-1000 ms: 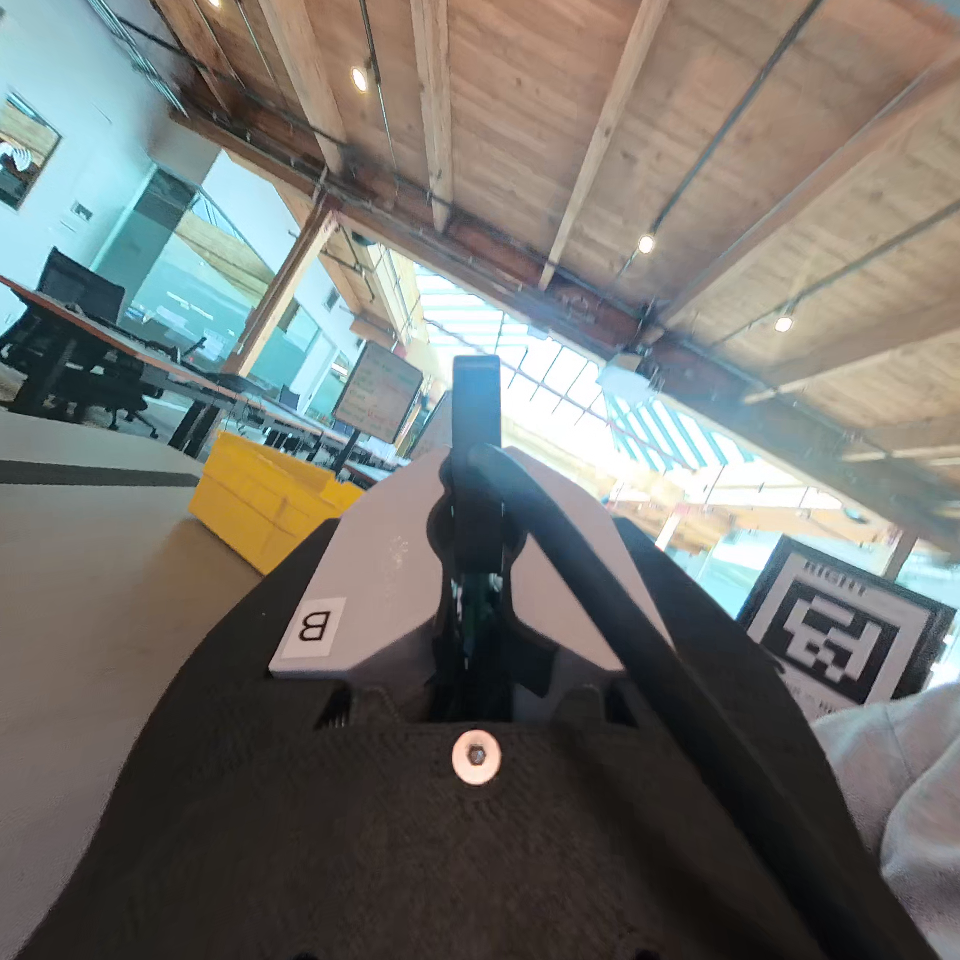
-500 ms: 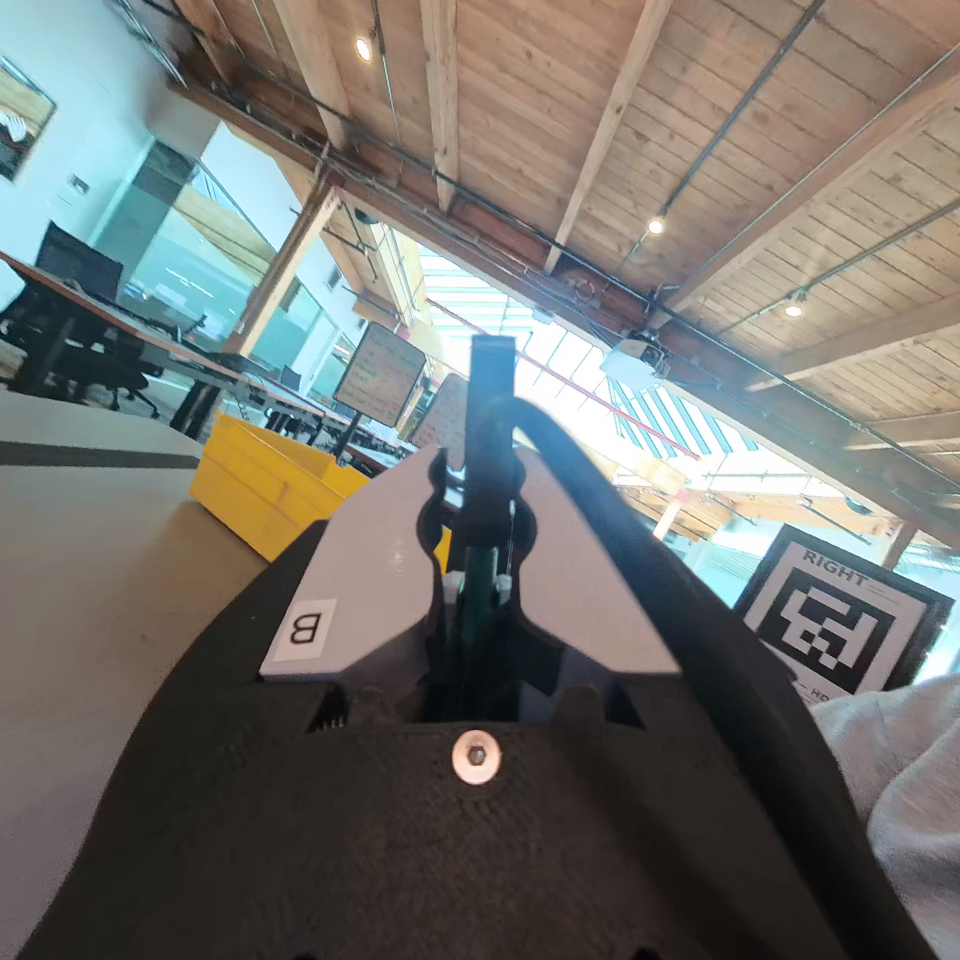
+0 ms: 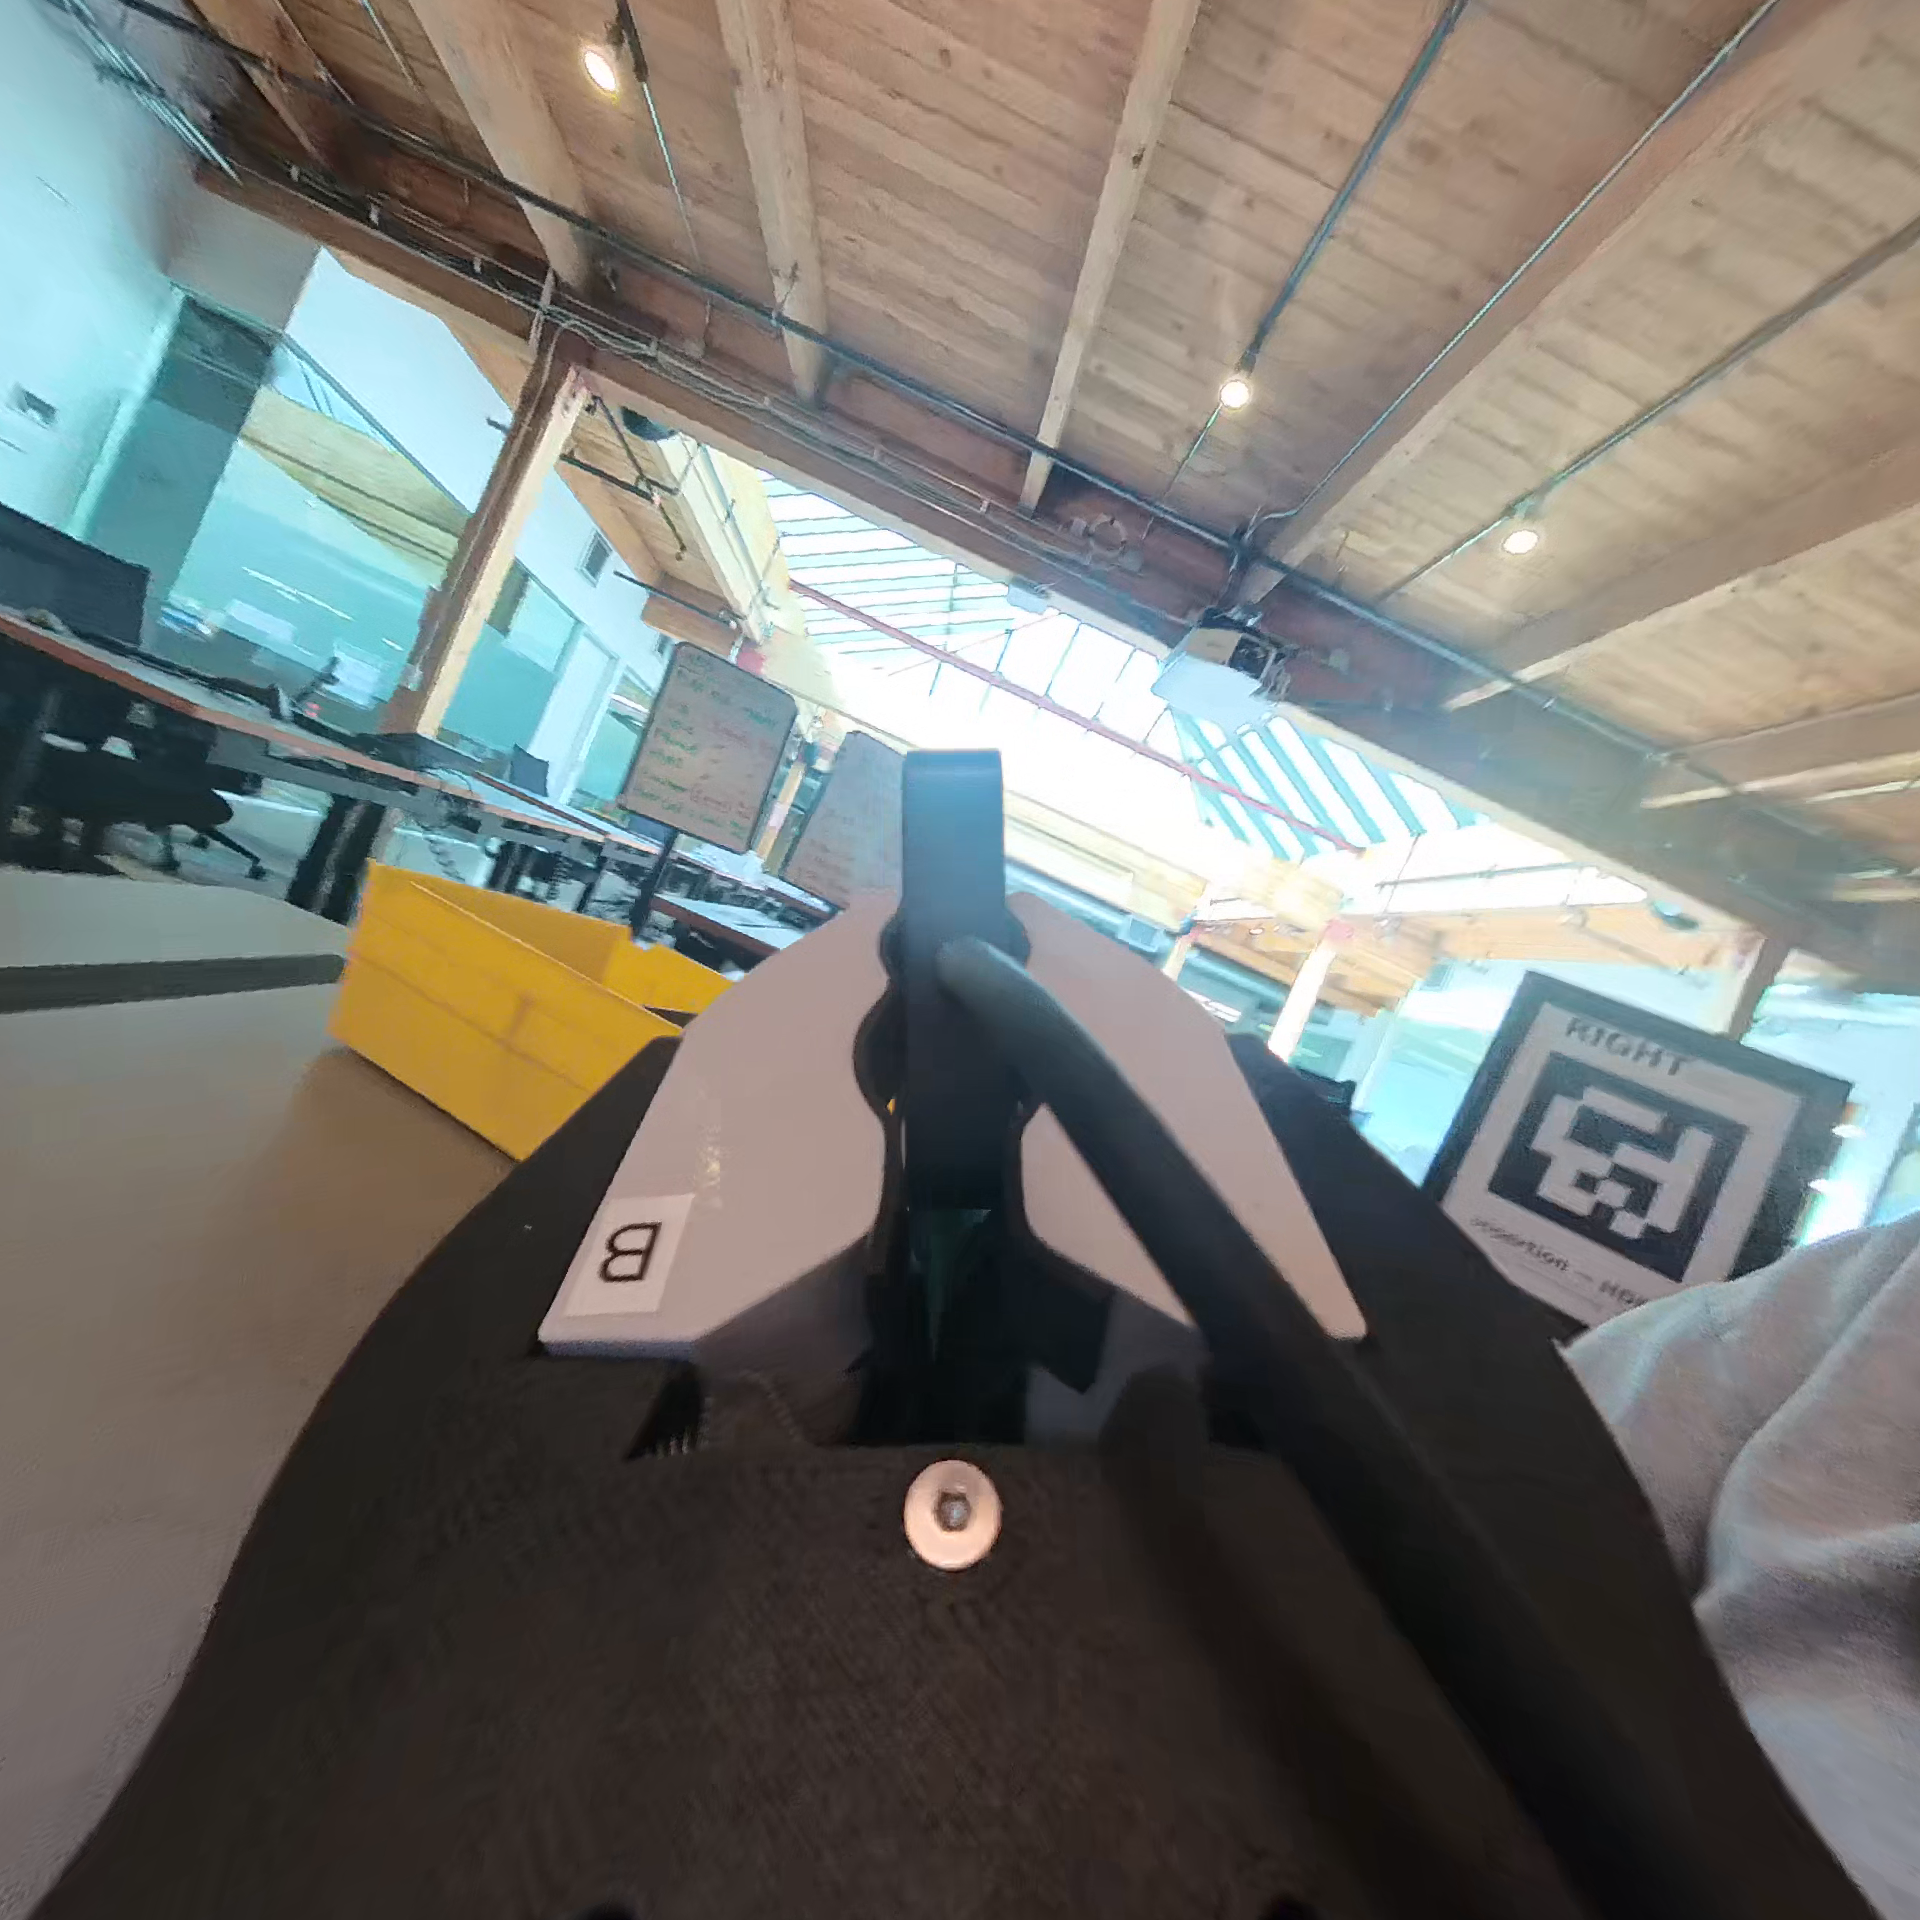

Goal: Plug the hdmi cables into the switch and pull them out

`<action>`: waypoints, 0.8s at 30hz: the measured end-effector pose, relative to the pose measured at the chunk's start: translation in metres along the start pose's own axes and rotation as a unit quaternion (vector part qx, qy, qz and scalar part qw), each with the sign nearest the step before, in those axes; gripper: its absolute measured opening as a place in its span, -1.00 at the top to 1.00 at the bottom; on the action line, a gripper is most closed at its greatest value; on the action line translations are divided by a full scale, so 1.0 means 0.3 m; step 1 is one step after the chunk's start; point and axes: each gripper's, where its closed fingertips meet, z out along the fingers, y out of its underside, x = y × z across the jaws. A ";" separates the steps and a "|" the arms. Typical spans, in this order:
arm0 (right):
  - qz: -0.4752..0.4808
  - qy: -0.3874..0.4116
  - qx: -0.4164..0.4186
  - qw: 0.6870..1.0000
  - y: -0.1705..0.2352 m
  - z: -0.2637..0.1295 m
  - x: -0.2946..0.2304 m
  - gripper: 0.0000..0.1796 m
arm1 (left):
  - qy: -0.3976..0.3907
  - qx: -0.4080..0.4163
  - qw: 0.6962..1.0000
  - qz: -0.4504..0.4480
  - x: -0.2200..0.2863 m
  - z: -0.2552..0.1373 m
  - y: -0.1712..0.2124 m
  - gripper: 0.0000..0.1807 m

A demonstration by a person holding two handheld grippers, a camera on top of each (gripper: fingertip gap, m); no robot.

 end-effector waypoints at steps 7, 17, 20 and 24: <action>-0.043 0.041 -0.002 0.998 -0.021 -0.014 0.026 0.87 | -0.058 -0.010 0.998 -0.004 -0.054 -0.001 0.006 0.69; -0.378 0.319 0.082 0.865 -0.274 -0.186 0.072 0.88 | -0.210 -0.126 0.969 0.044 -0.193 -0.017 0.120 0.15; -0.390 0.375 0.096 0.835 -0.324 -0.246 0.090 0.88 | -0.322 0.039 0.923 0.208 -0.181 -0.090 -0.091 0.09; -0.385 0.371 0.080 0.842 -0.301 -0.234 0.104 0.88 | -0.254 0.131 0.888 0.361 0.022 -0.086 -0.197 -0.21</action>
